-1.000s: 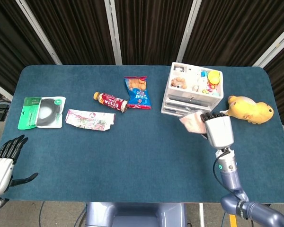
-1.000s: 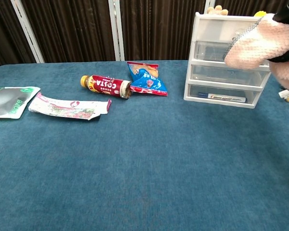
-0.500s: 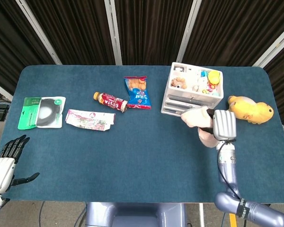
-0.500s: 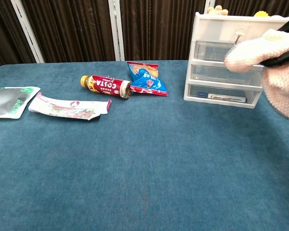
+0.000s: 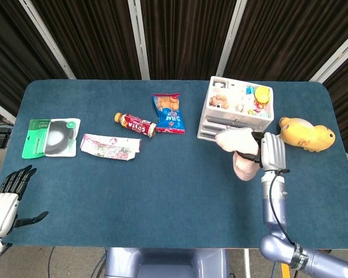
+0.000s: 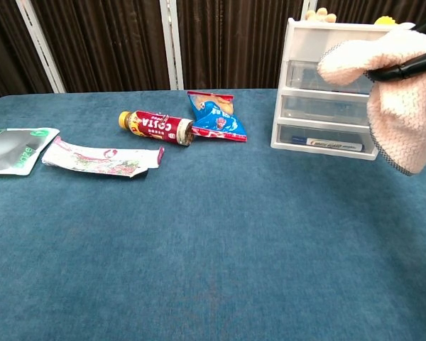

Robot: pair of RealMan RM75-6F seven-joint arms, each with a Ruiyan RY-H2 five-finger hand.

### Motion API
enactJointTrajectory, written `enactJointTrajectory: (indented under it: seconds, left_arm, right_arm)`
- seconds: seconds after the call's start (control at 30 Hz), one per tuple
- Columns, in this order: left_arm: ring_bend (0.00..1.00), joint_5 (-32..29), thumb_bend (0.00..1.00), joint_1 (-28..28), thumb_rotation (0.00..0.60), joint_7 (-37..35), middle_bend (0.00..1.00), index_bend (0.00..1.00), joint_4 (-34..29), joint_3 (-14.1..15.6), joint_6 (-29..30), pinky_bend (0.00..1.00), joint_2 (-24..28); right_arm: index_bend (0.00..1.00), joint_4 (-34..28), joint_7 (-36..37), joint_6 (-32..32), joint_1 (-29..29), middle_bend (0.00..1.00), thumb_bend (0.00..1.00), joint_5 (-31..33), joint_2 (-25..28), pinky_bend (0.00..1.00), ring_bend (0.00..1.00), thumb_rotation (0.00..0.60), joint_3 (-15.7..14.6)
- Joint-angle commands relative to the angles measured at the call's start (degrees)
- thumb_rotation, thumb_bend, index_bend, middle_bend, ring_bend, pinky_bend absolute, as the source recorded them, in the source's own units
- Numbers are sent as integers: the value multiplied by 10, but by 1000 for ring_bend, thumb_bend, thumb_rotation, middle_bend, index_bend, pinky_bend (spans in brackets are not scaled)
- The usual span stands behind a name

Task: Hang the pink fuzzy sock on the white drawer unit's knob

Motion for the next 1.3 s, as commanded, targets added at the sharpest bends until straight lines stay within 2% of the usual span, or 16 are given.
enactJointTrajectory:
  seconds: [0.03, 0.47, 1.3]
  left_arm:
    - [0, 1, 1, 0, 600, 0, 0, 0, 0, 0, 1, 0, 0]
    - [0, 2, 1, 0, 600, 3, 0, 0, 1, 1, 0, 0, -1]
    - [0, 2, 0, 0, 600, 6, 0, 0, 0, 1, 2, 0, -3]
  right_arm:
    - [787, -1, -3, 3, 3, 823, 187, 4, 1, 956, 812, 600, -1]
    - [785, 61, 15, -10, 16, 823, 187, 41, -6, 956, 811, 600, 3]
    - [783, 84, 24, -9, 29, 823, 187, 52, -16, 957, 810, 600, -10]
